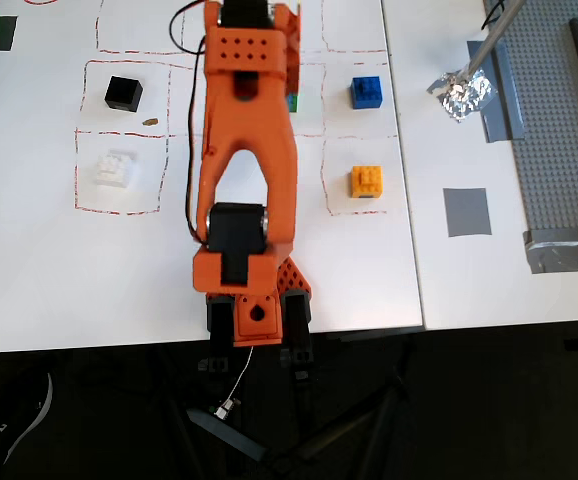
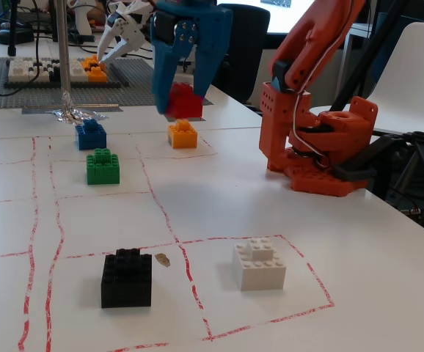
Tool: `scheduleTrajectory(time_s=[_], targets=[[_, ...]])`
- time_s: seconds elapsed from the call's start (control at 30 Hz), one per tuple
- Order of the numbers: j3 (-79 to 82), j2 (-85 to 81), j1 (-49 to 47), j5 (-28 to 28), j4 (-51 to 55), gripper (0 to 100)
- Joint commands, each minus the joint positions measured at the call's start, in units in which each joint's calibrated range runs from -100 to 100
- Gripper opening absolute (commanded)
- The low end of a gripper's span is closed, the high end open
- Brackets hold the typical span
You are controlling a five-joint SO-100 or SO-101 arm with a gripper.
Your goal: Grab the block and put it in the grey marker
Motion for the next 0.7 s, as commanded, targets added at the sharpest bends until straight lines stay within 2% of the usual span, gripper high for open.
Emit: scheduleTrajectory(time_s=[0.0, 0.17, 0.3, 0.47, 0.67], targets=[[-1.8, -4.6, 16.8, 8.8, 0.2, 0], [-3.1, 0.8, 38.1, 17.7, -4.8, 0], [-6.6, 8.4, 50.8, 22.3, -8.8, 0], [-14.5, 20.3, 62.4, 26.1, -15.5, 0], [-27.6, 33.6, 70.4, 28.5, -20.3, 0]])
